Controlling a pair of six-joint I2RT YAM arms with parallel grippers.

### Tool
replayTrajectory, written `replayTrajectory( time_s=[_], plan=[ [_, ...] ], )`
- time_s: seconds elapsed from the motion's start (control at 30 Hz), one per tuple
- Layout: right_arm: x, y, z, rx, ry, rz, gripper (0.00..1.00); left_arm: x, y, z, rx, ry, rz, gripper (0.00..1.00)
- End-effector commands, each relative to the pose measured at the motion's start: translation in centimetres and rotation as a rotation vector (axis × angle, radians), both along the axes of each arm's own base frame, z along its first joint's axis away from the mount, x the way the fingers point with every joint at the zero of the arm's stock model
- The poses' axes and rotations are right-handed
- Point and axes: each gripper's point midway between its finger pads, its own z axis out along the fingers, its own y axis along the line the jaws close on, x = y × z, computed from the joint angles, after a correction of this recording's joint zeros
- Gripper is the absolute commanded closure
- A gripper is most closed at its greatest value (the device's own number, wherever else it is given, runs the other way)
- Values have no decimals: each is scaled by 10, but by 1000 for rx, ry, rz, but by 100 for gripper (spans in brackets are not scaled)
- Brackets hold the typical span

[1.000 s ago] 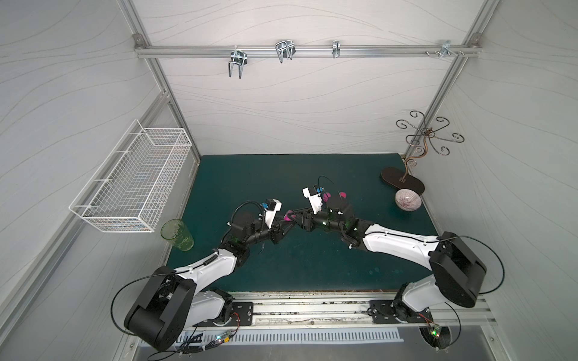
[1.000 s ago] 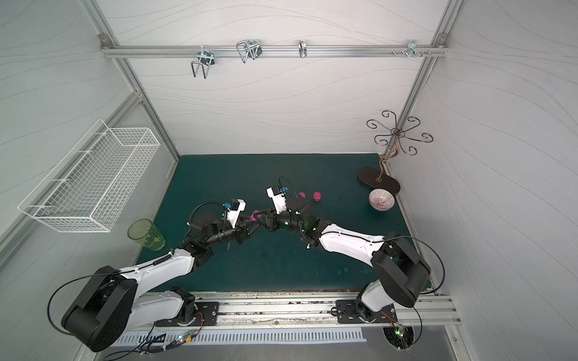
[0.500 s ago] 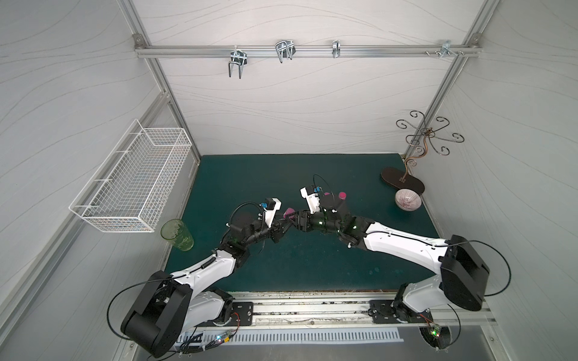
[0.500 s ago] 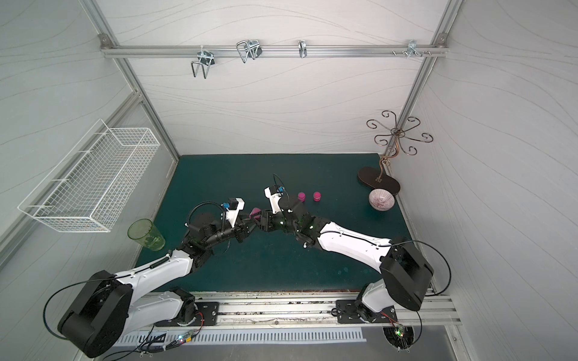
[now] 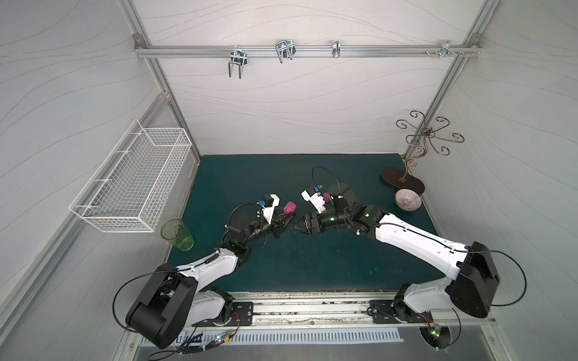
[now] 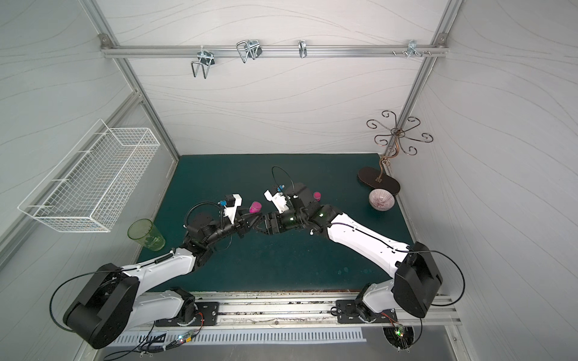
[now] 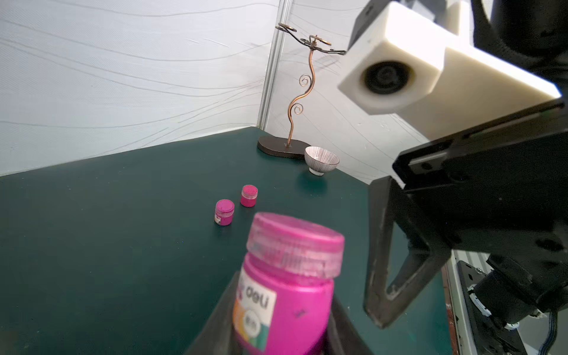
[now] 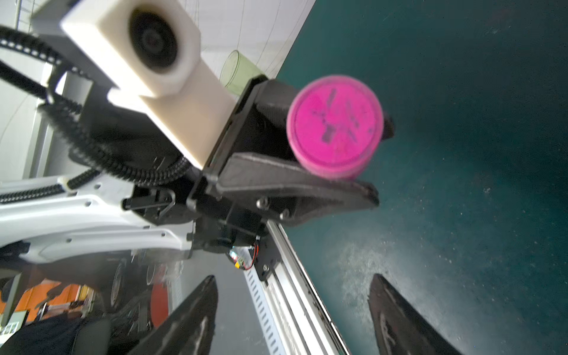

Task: Close the paint jar lid
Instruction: Close the lid on the paint jar, then screw the lid onto the paint jar.

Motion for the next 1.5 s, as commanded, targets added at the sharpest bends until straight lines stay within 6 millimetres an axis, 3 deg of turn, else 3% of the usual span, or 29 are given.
replayTrajectory(
  time_s=[0.0,0.27,0.47,0.6,0.87,1.03,1.47],
  plan=[
    [-12,-20,25,37,-19,94,19,2,-1,23,-49,-86,-3,92],
    [13,-50,50,104,-126,238,15,-7,-10,21,-54,-75,-91,92],
    [49,-51,31,57,-242,357,20,-17,-27,20,-75,-62,-237,92],
    [58,-48,26,60,-305,426,22,-16,-35,15,-91,-76,-279,91],
    [54,-54,29,12,-463,518,22,-14,-54,9,-109,-81,-352,92],
    [56,-52,19,-73,-500,575,22,-19,-66,-1,-87,-62,-386,92],
    [41,-40,-11,-188,-472,684,27,-21,-67,-2,-82,-50,-389,94]
  ],
)
